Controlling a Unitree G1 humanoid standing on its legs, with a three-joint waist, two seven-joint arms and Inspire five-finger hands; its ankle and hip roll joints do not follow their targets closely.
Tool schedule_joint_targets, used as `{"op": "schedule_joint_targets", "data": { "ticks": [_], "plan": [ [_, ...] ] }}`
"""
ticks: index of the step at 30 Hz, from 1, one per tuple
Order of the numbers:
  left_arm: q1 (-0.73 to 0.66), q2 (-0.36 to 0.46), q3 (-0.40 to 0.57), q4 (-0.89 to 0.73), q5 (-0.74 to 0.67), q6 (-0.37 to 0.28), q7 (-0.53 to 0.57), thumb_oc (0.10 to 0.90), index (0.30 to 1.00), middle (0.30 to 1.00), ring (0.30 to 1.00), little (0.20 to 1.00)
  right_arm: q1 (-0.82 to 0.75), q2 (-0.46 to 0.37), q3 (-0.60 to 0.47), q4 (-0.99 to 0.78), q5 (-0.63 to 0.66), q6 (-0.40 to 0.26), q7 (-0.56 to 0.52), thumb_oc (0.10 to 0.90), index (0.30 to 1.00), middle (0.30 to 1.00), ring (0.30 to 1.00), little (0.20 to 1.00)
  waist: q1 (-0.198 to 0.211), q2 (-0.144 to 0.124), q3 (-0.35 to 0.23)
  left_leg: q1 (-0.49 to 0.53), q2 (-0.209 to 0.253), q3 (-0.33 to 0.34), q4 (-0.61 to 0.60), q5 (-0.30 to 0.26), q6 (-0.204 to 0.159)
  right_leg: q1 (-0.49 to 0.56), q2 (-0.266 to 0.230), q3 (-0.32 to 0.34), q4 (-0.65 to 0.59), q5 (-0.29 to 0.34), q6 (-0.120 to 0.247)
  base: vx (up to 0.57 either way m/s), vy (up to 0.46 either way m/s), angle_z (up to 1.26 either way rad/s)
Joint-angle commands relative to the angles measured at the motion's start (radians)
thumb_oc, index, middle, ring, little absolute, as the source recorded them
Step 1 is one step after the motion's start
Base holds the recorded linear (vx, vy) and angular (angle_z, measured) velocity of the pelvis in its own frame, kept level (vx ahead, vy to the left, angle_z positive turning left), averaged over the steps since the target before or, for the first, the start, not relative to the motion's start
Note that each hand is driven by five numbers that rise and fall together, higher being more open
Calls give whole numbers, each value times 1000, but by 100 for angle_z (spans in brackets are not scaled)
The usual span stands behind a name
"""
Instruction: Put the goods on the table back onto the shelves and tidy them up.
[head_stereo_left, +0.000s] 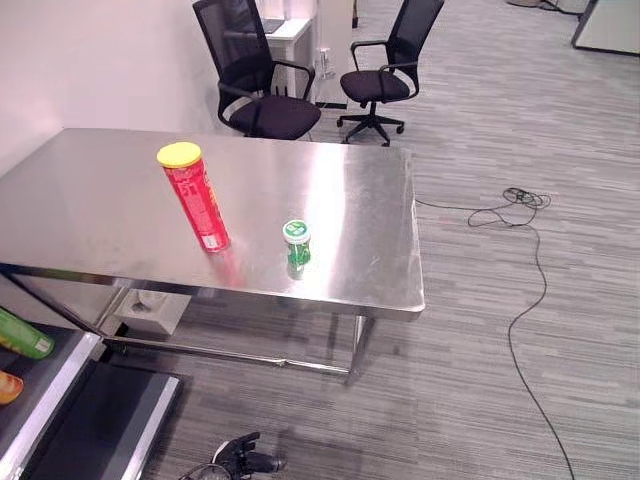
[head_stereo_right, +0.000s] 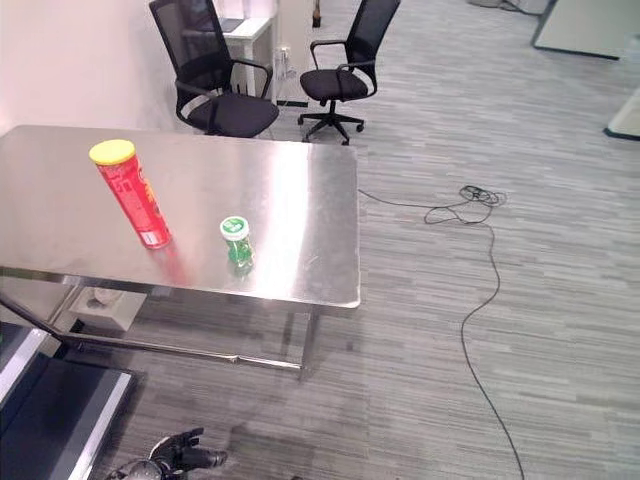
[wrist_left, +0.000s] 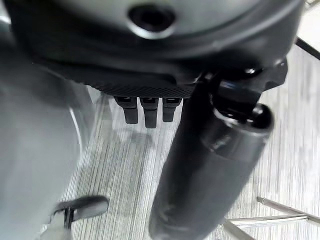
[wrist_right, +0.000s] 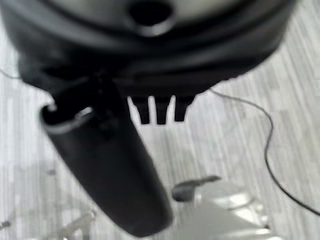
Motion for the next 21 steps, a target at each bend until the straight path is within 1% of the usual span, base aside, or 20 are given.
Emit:
{"op": "schedule_joint_targets", "data": {
  "ticks": [1, 2, 3, 6, 7, 8, 9, 10, 11, 12, 13, 14, 15, 16, 17, 18, 19, 20, 21],
  "plan": [
    [-34, 22, 60, -10, -24, -34, 23, 800, 900, 900, 900, 900, -26, -10, -28, -10, -20, -9, -7, 800, 900, 900, 900, 900, 6, 0, 18, 13, -96, 61, 31, 1, 46, 104, -201, 29, -39, -24, 153, 485, 489, -5],
    [-39, 31, 64, -11, -30, -34, 22, 800, 900, 900, 900, 900, -25, -7, -33, -13, -15, -7, -6, 800, 900, 900, 900, 900, 6, -4, 6, 6, -117, 66, 45, -9, 51, 112, -228, 26, -44, -5, 165, 516, 547, 3],
    [-48, 42, 63, -18, -28, -37, 26, 800, 900, 900, 900, 900, -28, 6, -33, -31, -1, -5, 2, 800, 900, 900, 900, 900, 5, -16, 0, 12, -159, 80, 57, -30, 67, 96, -268, 44, -26, 44, 186, 375, 443, 6],
    [-62, 49, 38, -26, 7, -38, 32, 800, 900, 900, 900, 900, -51, 10, -30, -44, -2, -5, -4, 800, 900, 900, 900, 900, 6, -31, -4, 11, -227, 100, 58, -67, 107, 47, -323, 67, 13, 151, 210, 200, 376, -13],
    [-70, 50, 28, -25, 23, -36, 35, 800, 900, 900, 900, 900, -60, 16, -31, -60, 0, -7, -9, 800, 900, 900, 900, 900, 1, -36, 0, 21, -270, 112, 42, -87, 134, 5, -345, 85, 59, 220, 213, 140, 431, -16],
    [-73, 52, 24, -26, 29, -35, 35, 800, 900, 900, 900, 900, -63, 14, -32, -64, 0, -8, -13, 800, 900, 900, 900, 900, -6, -36, 8, 36, -297, 113, 29, -102, 151, -15, -354, 88, 101, 258, 208, 89, 317, -14],
    [-73, 52, 24, -26, 29, -35, 34, 800, 900, 900, 900, 900, -64, 14, -32, -64, 0, -8, -13, 800, 900, 900, 900, 900, -4, -35, 6, 33, -295, 115, 29, -100, 151, -19, -353, 91, 100, 260, 208, 85, 296, -10],
    [-76, 56, 26, -30, 30, -34, 37, 800, 900, 900, 900, 900, -65, 8, -50, -68, 22, -13, -25, 800, 900, 900, 900, 900, -16, -31, 26, 61, -326, 126, 14, -119, 172, -61, -365, 82, 174, 329, 192, 46, 181, -7],
    [-76, 56, 26, -30, 30, -34, 37, 800, 900, 900, 900, 900, -66, 8, -50, -68, 22, -13, -25, 800, 900, 900, 900, 900, -15, -31, 26, 61, -326, 127, 14, -120, 173, -62, -365, 84, 174, 329, 193, 82, 266, -6],
    [-78, 60, 27, -29, 35, -32, 36, 800, 900, 900, 900, 900, -65, 4, -68, -72, 42, -18, -34, 800, 900, 900, 900, 900, -21, -28, 36, 72, -335, 139, 7, -129, 180, -76, -367, 61, 203, 343, 183, 59, 165, -3],
    [-81, 64, 25, -26, 38, -29, 35, 800, 900, 900, 900, 900, -62, -2, -88, -82, 59, -25, -45, 800, 900, 900, 900, 900, -28, -24, 44, 81, -340, 150, 7, -143, 184, -96, -361, 32, 231, 342, 182, 77, 208, -10],
    [-80, 64, 21, -27, 43, -26, 35, 800, 900, 900, 900, 900, -55, -3, -99, -91, 69, -32, -55, 800, 900, 900, 900, 900, -37, -20, 47, 86, -338, 153, 7, -150, 185, -116, -340, 23, 259, 319, 181, 124, 226, -32],
    [-84, 66, 10, -29, 60, -29, 35, 800, 900, 900, 900, 900, -14, -5, -127, -125, 113, -53, -60, 800, 900, 900, 900, 900, -68, -6, 59, 98, -316, 161, 7, -152, 179, -171, -237, 28, 274, 174, 150, 113, 155, -36],
    [-90, 68, 7, -30, 62, -33, 32, 800, 900, 900, 900, 900, 3, -11, -142, -131, 126, -62, -60, 800, 900, 900, 900, 900, -80, -6, 68, 99, -312, 164, 7, -154, 173, -190, -192, 35, 254, 120, 150, 96, 108, -41],
    [-90, 68, 7, -30, 62, -33, 32, 800, 900, 900, 900, 900, 3, -11, -142, -131, 126, -62, -60, 800, 900, 900, 900, 900, -79, -6, 69, 100, -312, 164, 7, -154, 172, -190, -192, 35, 255, 119, 149, 56, -23, -17],
    [-95, 71, -7, -24, 77, -31, 24, 800, 900, 900, 900, 900, 35, -18, -162, -134, 138, -74, -68, 800, 900, 900, 900, 900, -92, -19, 86, 114, -317, 178, 7, -166, 166, -195, -153, -1, 171, 95, 162, 141, -19, 0],
    [-102, 66, -17, -18, 90, -35, 27, 800, 900, 900, 900, 900, 62, -14, -165, -141, 128, -77, -70, 800, 900, 900, 900, 900, -96, -24, 83, 133, -327, 180, 7, -201, 160, -175, -162, -29, 118, 96, 187, 142, -15, 15],
    [-101, 66, -17, -18, 91, -35, 27, 800, 900, 900, 900, 900, 64, -13, -165, -141, 128, -77, -71, 800, 900, 900, 900, 900, -97, -24, 84, 135, -327, 179, 7, -202, 160, -171, -162, -30, 116, 96, 188, 135, -13, 14],
    [-101, 65, -21, -20, 98, -39, 28, 800, 900, 900, 900, 900, 94, -7, -167, -139, 123, -76, -69, 800, 900, 900, 900, 900, -98, -30, 79, 142, -327, 180, 7, -203, 159, -152, -152, -19, 79, 96, 184, -15, -83, 8]
  ]
}}
